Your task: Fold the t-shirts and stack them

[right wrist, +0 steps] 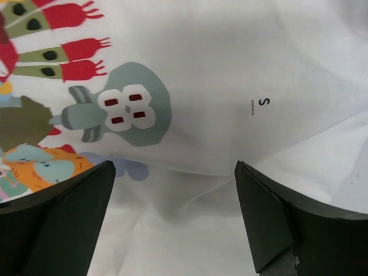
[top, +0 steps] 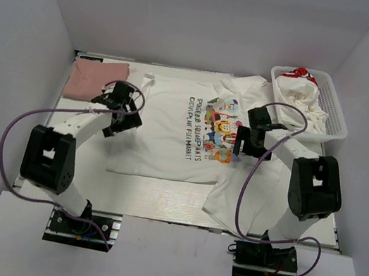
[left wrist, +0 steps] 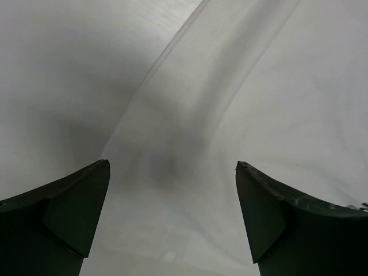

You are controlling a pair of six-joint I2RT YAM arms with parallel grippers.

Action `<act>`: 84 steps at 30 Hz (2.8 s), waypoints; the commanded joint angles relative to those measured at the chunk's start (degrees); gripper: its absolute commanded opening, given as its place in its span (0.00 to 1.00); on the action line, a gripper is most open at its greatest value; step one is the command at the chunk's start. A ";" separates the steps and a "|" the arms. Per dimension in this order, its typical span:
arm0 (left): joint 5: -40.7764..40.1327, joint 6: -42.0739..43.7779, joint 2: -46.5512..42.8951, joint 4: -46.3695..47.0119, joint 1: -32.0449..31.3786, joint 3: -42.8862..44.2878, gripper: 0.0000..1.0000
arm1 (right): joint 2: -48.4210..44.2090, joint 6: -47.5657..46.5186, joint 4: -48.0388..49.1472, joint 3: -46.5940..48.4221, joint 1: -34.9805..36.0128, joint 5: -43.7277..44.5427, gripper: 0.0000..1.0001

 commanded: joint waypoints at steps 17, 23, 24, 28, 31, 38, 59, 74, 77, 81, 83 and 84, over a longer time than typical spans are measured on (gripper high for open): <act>18.88 21.94 44.90 8.26 -0.54 49.40 1.00 | 5.08 -1.44 0.65 4.39 -0.99 -3.06 0.90; 10.64 20.71 45.63 5.17 1.04 48.54 1.00 | 7.02 2.16 -0.85 2.74 -3.80 -4.72 0.90; 6.52 20.71 44.14 5.17 1.04 46.35 1.00 | 7.02 2.61 -0.59 2.20 -3.89 -4.90 0.90; 1.13 20.71 42.81 5.09 4.02 43.09 1.00 | 6.41 4.28 -0.50 -0.61 -6.63 -5.34 0.90; 0.59 20.71 42.81 5.96 7.18 41.50 1.00 | 5.71 4.46 -0.06 -2.02 -8.02 -5.87 0.90; 11.56 25.01 41.67 11.41 10.35 43.16 1.00 | 4.74 3.67 0.64 -2.81 -8.38 -7.01 0.90; 23.55 26.59 37.36 10.11 5.89 45.63 1.00 | -1.16 -5.21 4.60 9.64 -1.97 -5.01 0.90; 8.24 29.93 49.66 -0.45 3.41 56.69 1.00 | 31.88 -1.96 -10.25 46.12 -0.03 7.67 0.90; 8.86 30.64 51.86 0.07 3.94 58.45 1.00 | 36.54 -1.70 -11.22 51.93 -0.46 7.14 0.90; 10.26 30.64 55.98 0.08 5.08 64.24 1.00 | 43.56 -2.05 -12.10 59.14 -1.08 5.21 0.90; 10.26 31.17 59.49 -0.63 5.08 67.58 1.00 | 44.90 -2.49 -11.67 63.62 -1.26 4.42 0.90; 10.26 31.69 60.55 -1.41 5.08 70.73 1.00 | 46.47 -3.10 -11.23 64.85 -1.52 4.33 0.90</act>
